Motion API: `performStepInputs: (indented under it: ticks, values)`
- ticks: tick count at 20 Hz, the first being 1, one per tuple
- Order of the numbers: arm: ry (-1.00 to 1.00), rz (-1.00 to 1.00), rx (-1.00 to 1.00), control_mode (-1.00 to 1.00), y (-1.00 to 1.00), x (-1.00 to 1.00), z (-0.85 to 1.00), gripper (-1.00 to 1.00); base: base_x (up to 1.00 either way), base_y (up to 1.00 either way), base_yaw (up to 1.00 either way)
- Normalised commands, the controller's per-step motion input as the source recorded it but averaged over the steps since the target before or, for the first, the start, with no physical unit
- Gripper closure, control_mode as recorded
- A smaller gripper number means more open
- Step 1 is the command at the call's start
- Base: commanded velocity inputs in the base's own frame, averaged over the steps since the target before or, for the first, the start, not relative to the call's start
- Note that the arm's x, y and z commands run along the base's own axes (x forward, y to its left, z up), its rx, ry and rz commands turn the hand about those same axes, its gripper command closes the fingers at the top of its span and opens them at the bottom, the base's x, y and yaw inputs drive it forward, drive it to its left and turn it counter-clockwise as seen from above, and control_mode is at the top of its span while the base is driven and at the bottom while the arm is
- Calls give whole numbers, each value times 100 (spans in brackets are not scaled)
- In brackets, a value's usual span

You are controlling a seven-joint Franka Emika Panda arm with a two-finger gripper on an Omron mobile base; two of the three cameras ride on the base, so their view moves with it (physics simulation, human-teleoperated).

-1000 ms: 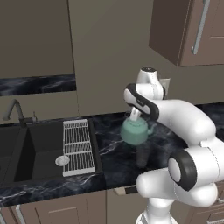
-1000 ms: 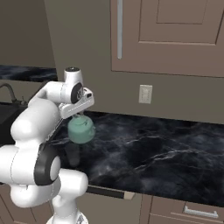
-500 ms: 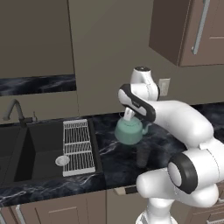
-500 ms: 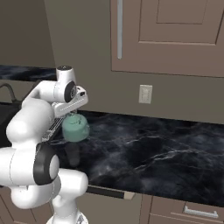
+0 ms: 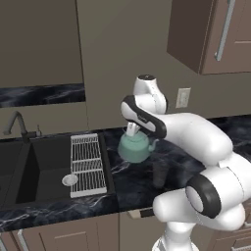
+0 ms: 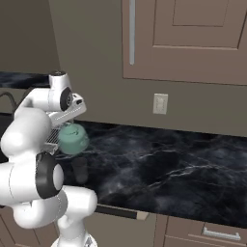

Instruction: Place the glass cup in the left basin and the kettle in the right basin of the sink.

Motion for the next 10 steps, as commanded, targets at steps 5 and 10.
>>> performStepInputs:
  ticks: [5,10]
  values:
    - [0,1,0,-100,48,0,6,100,0,0,0]
    - [0,2,0,-100,54,0,1,100,0,0,0]
